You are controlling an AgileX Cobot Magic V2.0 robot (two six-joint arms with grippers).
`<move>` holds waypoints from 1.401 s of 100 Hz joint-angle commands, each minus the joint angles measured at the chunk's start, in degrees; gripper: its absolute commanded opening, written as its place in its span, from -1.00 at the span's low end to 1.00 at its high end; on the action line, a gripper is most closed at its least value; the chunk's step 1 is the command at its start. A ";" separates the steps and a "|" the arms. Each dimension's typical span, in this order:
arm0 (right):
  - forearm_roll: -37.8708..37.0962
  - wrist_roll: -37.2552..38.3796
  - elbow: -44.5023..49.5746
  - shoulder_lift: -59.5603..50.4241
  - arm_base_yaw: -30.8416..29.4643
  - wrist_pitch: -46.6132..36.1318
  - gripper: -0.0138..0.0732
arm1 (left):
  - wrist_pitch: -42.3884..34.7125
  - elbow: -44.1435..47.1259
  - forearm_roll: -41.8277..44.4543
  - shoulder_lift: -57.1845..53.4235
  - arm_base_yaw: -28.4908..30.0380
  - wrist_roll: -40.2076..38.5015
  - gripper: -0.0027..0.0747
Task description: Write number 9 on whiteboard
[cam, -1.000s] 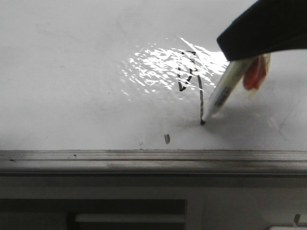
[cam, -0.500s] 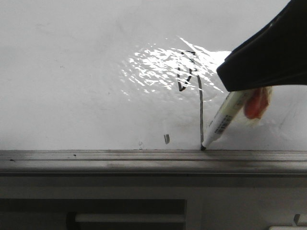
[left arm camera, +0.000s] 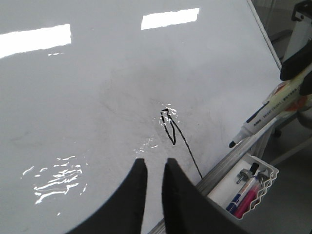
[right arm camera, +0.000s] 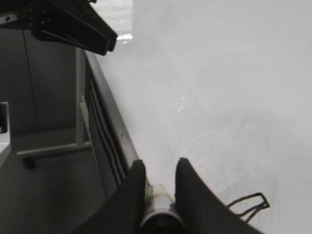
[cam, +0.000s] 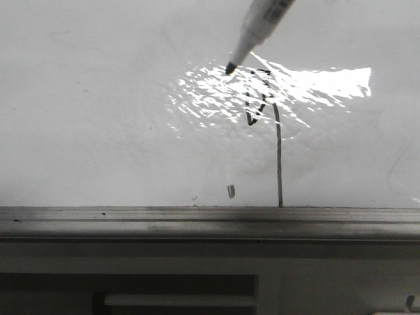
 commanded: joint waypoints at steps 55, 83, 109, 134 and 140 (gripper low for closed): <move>-0.34 -3.41 -2.27 3.48 4.34 -0.39 -0.84 | 8.23 -14.27 9.22 25.71 -15.72 11.70 -0.07; -0.34 -3.41 -2.27 3.48 7.39 -1.19 -0.84 | 8.22 -19.49 9.35 34.47 -23.98 14.15 -0.07; 0.89 -3.41 -2.27 3.48 10.41 -3.81 -0.84 | 8.22 -20.00 9.25 37.27 -25.27 14.15 -0.07; 1.32 -3.41 -2.27 3.48 10.41 -3.70 -0.84 | 8.22 -20.00 9.00 37.67 -25.27 14.04 -0.52; 1.77 -3.41 -2.27 3.48 10.41 -3.70 -0.84 | 8.22 -20.00 9.00 37.70 -25.27 14.04 -0.74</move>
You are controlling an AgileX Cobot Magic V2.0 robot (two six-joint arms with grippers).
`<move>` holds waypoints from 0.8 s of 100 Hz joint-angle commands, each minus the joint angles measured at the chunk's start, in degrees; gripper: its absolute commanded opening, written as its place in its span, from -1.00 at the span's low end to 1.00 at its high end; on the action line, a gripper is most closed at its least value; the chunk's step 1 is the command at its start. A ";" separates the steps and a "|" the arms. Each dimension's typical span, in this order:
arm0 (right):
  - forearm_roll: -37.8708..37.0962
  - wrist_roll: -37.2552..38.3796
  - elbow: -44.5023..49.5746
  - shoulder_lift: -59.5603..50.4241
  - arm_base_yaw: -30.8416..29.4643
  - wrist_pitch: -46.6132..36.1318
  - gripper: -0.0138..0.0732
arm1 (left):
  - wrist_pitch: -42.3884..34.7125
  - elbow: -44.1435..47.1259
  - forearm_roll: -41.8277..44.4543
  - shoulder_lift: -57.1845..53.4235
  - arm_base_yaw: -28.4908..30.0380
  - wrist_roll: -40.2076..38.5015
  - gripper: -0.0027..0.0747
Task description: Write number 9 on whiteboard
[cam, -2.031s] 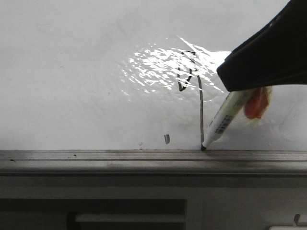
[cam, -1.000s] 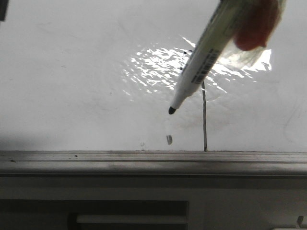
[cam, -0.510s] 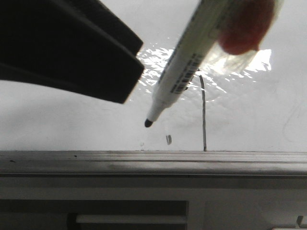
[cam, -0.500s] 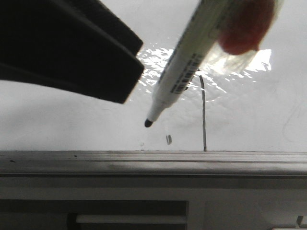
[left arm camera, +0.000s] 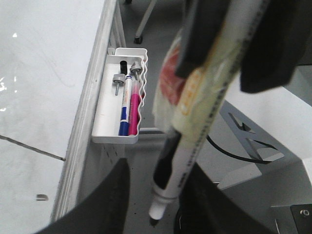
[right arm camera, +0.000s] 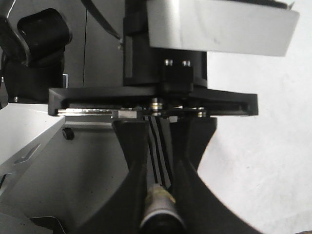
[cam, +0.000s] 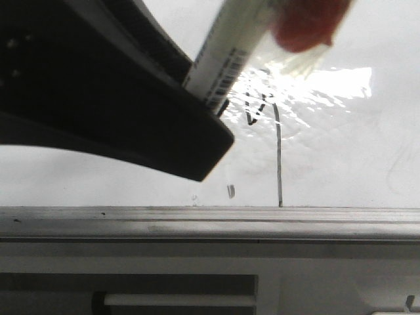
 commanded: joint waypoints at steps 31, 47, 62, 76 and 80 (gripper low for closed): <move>4.18 -0.27 -2.05 -0.16 0.12 -1.73 -0.84 | -0.04 -1.97 -3.30 -0.74 -0.37 0.08 -0.98; 4.18 -0.27 -2.05 0.94 0.12 0.68 -0.84 | 3.50 -1.86 -3.30 -0.74 -0.37 0.08 -0.98; 4.26 -0.27 -2.05 4.22 0.12 2.08 -0.84 | 3.84 -1.86 -3.30 -0.74 -0.37 -0.01 -0.98; 4.26 -0.27 -2.05 6.42 0.12 1.49 -0.84 | 3.96 -1.86 -3.15 -0.74 -0.37 -0.57 -0.98; 4.26 -0.27 -2.05 6.44 0.12 1.20 -0.81 | 3.97 -1.86 -3.06 -0.74 -0.37 -1.41 -0.98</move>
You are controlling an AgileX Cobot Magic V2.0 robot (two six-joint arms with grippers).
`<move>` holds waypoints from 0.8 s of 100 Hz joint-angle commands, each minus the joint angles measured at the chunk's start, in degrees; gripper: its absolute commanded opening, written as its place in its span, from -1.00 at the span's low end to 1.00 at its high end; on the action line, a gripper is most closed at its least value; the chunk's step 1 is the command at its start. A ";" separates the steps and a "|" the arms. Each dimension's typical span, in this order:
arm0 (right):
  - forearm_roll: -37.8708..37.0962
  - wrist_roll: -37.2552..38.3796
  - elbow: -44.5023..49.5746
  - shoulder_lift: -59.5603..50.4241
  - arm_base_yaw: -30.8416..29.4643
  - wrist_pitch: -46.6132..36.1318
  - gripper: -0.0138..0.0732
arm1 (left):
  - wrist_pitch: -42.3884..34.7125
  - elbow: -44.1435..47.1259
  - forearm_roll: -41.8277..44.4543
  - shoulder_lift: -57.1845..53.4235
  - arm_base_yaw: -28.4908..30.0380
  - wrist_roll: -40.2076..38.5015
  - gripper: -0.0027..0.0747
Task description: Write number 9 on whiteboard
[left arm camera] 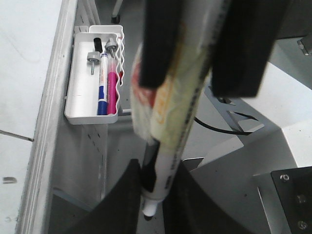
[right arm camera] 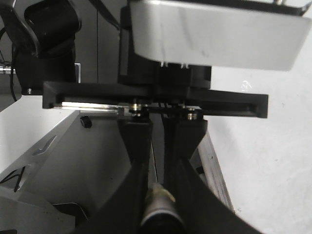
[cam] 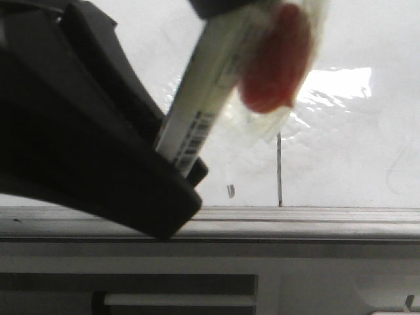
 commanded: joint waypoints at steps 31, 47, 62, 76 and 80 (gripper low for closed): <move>0.81 -0.07 -1.13 -2.79 0.02 -3.62 0.31 | -1.08 -1.20 -7.07 -1.36 0.07 -8.95 -0.98; 0.72 -0.07 -1.13 -6.71 -1.83 -7.85 0.40 | -3.10 1.43 -7.07 -1.36 0.07 -15.56 -0.98; 0.68 -0.07 -1.13 -10.32 -6.04 -9.42 0.19 | -6.98 2.14 -7.04 -1.36 0.07 -18.47 -0.98; 0.68 -0.07 -1.13 -13.26 -9.82 -9.80 -0.47 | -13.74 2.14 -7.04 -1.36 0.07 -23.64 -0.99; 0.57 -0.07 -1.13 -13.89 -10.81 -9.80 -0.73 | -16.65 2.14 -7.04 -1.36 0.07 -25.10 -0.99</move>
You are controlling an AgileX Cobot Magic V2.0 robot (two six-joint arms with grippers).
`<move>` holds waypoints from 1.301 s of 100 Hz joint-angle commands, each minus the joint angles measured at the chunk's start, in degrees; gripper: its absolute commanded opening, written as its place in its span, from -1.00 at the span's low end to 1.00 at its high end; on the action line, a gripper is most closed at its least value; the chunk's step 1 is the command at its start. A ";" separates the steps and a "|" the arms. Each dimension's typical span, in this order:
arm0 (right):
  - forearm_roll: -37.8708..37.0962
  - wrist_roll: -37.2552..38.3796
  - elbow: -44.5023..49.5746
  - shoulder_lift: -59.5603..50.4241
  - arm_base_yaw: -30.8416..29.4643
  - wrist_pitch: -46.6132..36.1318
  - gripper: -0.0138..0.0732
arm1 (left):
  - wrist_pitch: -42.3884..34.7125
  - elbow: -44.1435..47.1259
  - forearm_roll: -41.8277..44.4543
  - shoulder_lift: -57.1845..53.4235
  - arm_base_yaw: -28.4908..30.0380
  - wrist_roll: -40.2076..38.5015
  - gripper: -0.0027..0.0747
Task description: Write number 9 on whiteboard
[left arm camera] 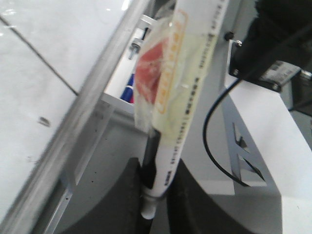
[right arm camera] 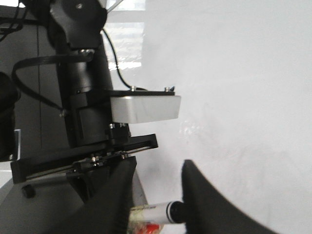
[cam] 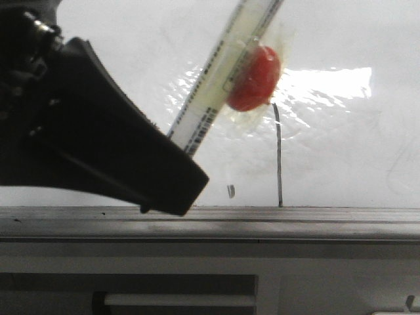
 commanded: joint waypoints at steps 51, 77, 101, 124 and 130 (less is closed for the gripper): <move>-0.09 -0.07 -1.36 -1.99 -6.00 -4.03 -0.82 | -43.44 -1.38 -6.02 1.80 -9.50 -15.84 -0.99; -0.09 -0.07 -1.36 -1.99 -6.00 -3.82 -0.82 | -67.00 -1.38 -23.07 4.73 -21.02 -7.07 -0.99; -0.12 -0.07 -1.36 -1.99 -6.00 -3.24 -0.82 | -68.38 -1.38 -35.93 4.73 -24.07 0.78 -0.99; -0.12 -0.07 -1.36 -1.99 -6.00 -3.01 -0.82 | -68.99 -1.38 -38.65 6.62 -24.07 0.78 -0.99; -0.12 -0.07 -1.36 -1.99 -6.00 -3.01 -0.82 | -68.99 -1.38 -38.65 7.51 -24.07 0.40 -0.99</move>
